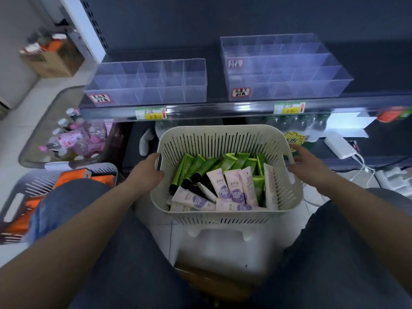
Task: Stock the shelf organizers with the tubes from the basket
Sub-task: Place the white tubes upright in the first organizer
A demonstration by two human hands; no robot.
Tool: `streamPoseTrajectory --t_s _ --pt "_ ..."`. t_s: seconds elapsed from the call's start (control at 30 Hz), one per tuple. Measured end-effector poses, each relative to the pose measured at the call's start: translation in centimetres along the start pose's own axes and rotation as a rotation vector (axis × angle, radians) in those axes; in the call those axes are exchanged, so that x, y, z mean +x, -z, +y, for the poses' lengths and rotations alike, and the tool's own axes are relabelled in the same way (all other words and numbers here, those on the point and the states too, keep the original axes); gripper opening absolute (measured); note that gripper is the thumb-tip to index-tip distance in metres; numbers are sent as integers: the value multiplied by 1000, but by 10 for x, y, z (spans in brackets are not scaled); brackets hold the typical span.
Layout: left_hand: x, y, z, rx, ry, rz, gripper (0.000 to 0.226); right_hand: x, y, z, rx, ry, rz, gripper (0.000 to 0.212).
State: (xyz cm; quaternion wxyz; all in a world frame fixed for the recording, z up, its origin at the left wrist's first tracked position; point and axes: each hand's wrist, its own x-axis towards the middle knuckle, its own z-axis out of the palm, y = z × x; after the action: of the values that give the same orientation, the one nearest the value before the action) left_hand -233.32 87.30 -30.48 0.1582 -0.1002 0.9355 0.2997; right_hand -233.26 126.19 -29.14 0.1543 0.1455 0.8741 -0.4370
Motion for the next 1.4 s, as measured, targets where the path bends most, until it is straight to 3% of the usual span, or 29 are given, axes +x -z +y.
streamPoseTrajectory --t_s 0.33,0.57,0.63,0.7,0.8,1.07,1.4 --pt "-39 1 23 62 -138 162 60 -30 -20 -22 -20 144 146 63" --pt "-38 -3 53 85 -164 42 54 -37 -37 -49 -74 245 143 56" --pt "-36 -7 59 75 -179 -4 33 -37 -41 -52 -110 259 125 51" --pt "-33 -13 61 107 -177 -12 7 -35 -46 -54 -153 265 79 41" --pt "-30 -24 58 175 -173 -70 31 -31 -57 -52 -269 252 -34 30" --pt "-6 -45 47 269 -62 -217 34 -15 -95 -47 -475 249 -324 28" --pt "33 -66 30 355 98 -328 27 14 -127 -38 -626 276 -467 29"
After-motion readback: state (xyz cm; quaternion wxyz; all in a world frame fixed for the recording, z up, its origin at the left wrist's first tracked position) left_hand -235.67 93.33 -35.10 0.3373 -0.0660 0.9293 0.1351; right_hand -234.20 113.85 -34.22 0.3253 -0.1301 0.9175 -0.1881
